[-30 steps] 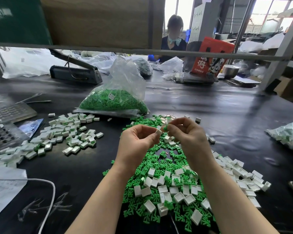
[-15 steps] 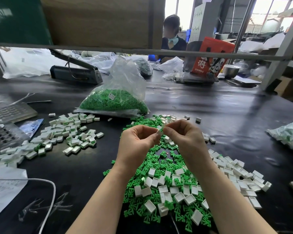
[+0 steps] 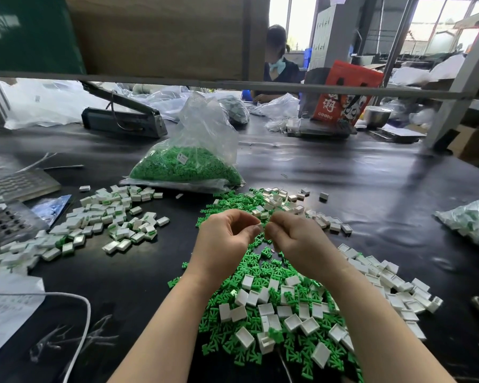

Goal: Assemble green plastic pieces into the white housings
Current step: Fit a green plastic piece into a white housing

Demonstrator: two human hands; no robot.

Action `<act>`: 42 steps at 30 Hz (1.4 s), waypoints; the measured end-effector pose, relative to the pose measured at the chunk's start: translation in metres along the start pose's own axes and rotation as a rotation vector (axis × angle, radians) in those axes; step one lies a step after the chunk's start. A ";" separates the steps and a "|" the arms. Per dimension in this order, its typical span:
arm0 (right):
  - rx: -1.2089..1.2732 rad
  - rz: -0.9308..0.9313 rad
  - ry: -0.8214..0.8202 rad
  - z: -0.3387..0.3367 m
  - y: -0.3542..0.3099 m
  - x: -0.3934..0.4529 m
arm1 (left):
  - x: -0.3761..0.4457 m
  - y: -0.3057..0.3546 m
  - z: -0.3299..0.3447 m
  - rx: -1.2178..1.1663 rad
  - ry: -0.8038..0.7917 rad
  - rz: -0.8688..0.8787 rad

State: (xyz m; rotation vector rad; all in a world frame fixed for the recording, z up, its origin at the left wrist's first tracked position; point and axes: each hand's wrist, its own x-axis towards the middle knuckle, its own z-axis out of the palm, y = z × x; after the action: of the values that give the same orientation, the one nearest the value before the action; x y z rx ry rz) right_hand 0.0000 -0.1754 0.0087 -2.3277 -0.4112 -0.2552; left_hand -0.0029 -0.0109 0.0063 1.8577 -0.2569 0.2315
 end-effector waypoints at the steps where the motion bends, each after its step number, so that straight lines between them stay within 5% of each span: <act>1: 0.006 -0.006 -0.012 -0.001 0.000 0.000 | 0.000 0.000 0.000 0.006 -0.002 -0.005; 12: 0.163 -0.012 -0.143 -0.001 0.002 -0.003 | 0.001 0.001 -0.010 -0.022 -0.120 -0.022; 25: 0.071 -0.063 -0.271 -0.005 0.002 -0.004 | 0.001 0.000 -0.020 0.000 -0.296 0.016; 42: 0.187 -0.046 -0.219 0.000 0.000 -0.003 | 0.003 -0.007 -0.023 -0.052 -0.297 -0.012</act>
State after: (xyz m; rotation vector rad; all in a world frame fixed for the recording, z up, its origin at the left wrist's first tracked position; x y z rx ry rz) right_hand -0.0027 -0.1764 0.0081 -2.1703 -0.5720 0.0170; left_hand 0.0009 0.0127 0.0075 1.8388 -0.4514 -0.0608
